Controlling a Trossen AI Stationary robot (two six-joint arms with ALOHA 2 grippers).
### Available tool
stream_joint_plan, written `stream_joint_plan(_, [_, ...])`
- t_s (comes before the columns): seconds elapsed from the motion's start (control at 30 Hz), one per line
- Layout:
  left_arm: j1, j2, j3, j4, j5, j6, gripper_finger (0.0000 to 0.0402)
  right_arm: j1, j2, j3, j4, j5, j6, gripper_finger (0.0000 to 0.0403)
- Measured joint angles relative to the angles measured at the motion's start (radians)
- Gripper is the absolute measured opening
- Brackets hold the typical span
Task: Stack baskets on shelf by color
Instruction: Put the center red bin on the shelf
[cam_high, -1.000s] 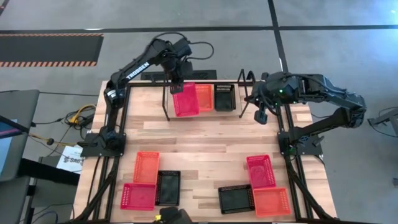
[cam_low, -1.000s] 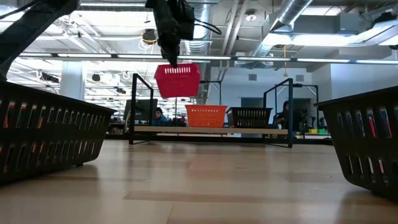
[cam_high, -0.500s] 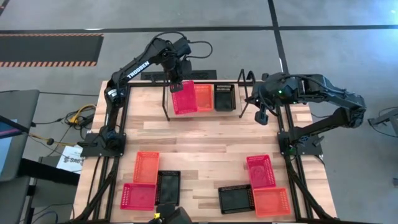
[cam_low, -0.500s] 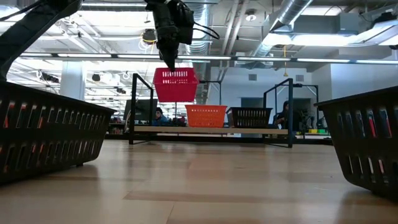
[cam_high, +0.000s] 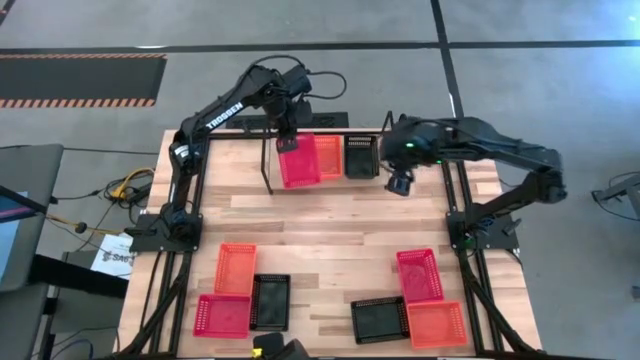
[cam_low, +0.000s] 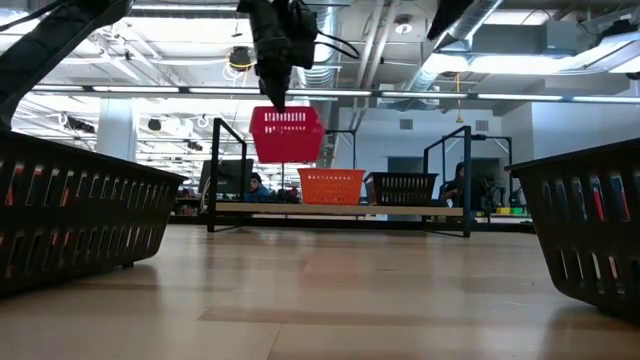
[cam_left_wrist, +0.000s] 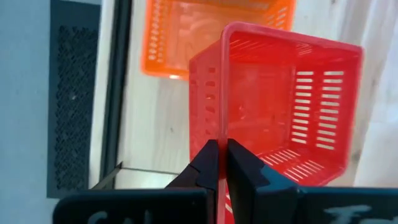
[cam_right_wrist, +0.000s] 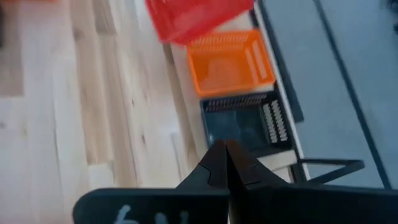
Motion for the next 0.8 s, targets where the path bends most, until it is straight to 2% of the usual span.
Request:
stream_joint_plan(0.17, [0.002, 0.000, 0.000, 0.000, 0.030, -0.013, 0.0000, -0.007, 0.064, 0.000, 0.019, -0.030, -0.040, 0.0001])
stream_joint_plan(0.33, [-0.005, 0.000, 0.000, 0.000, 0.032, -0.028, 0.0000, -0.032, 0.125, 0.000, 0.158, -0.049, -0.110, 0.0000])
stream_joint_plan(0.47, [-0.014, -0.010, 0.000, 0.000, 0.060, -0.057, 0.0000, -0.096, 0.178, 0.000, 0.251, -0.117, -0.160, 0.0000])
stream_joint_plan(0.63, [-0.045, -0.042, 0.000, 0.000, 0.069, -0.081, 0.0000, -0.201, 0.245, 0.000, 0.272, -0.187, -0.198, 0.0000])
stream_joint_plan(0.8, [-0.089, -0.103, 0.000, 0.000, 0.066, -0.129, 0.0000, -0.281, 0.296, -0.001, 0.301, -0.323, -0.232, 0.0000])
